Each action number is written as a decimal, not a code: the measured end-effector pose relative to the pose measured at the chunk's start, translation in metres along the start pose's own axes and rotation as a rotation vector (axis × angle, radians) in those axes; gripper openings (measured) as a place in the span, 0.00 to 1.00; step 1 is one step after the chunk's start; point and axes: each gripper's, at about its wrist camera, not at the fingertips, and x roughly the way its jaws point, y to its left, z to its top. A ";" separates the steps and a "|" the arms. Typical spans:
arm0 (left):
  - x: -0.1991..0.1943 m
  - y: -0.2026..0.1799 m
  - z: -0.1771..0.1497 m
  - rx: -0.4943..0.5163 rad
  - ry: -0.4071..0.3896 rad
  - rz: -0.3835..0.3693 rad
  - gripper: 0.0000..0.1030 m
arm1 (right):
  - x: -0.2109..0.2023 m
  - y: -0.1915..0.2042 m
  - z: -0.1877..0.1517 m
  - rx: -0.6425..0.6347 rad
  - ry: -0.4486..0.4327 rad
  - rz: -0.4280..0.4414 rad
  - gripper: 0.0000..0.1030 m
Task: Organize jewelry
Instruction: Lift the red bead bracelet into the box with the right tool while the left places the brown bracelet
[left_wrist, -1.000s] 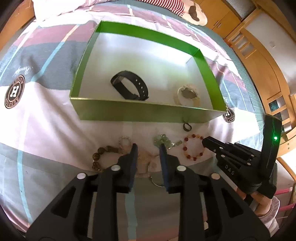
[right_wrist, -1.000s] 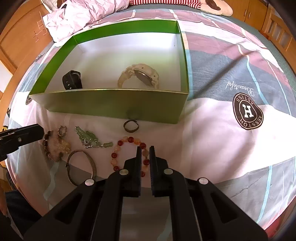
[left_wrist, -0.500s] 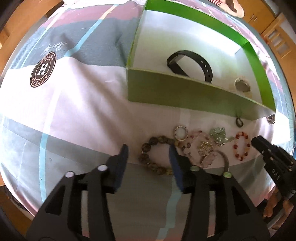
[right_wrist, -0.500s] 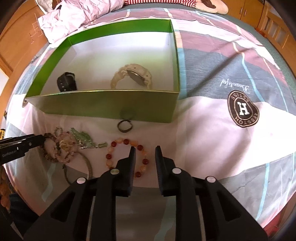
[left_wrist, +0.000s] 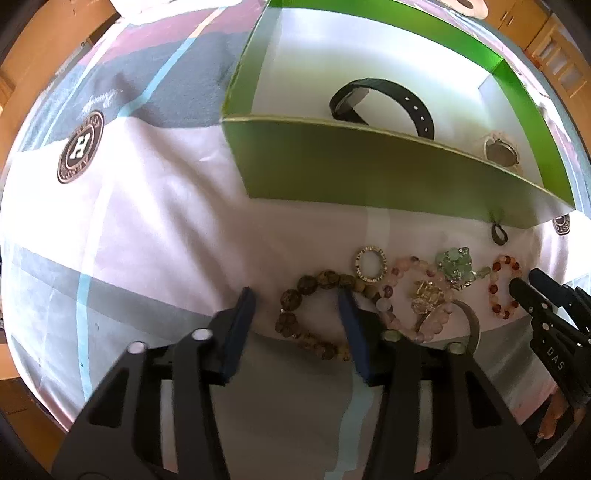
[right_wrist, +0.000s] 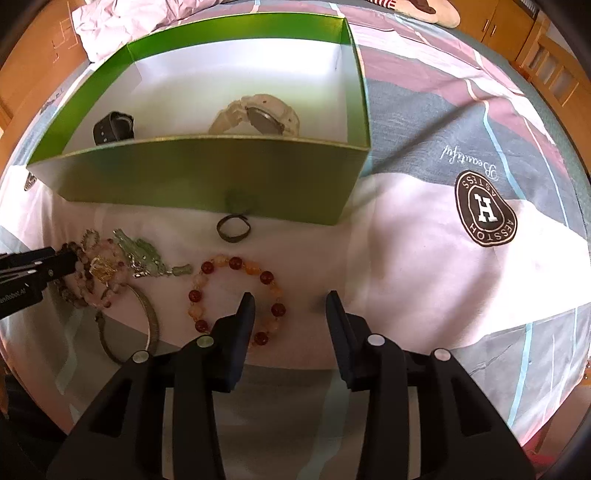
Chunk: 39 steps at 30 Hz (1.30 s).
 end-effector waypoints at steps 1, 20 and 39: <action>0.001 -0.001 0.000 0.003 -0.001 -0.013 0.22 | 0.000 0.000 -0.002 -0.009 -0.003 0.000 0.32; -0.106 -0.005 0.004 0.076 -0.359 -0.259 0.11 | -0.084 -0.001 0.000 0.030 -0.389 0.192 0.07; -0.140 0.007 0.010 -0.034 -0.519 -0.284 0.11 | -0.125 -0.029 0.026 0.121 -0.579 0.263 0.07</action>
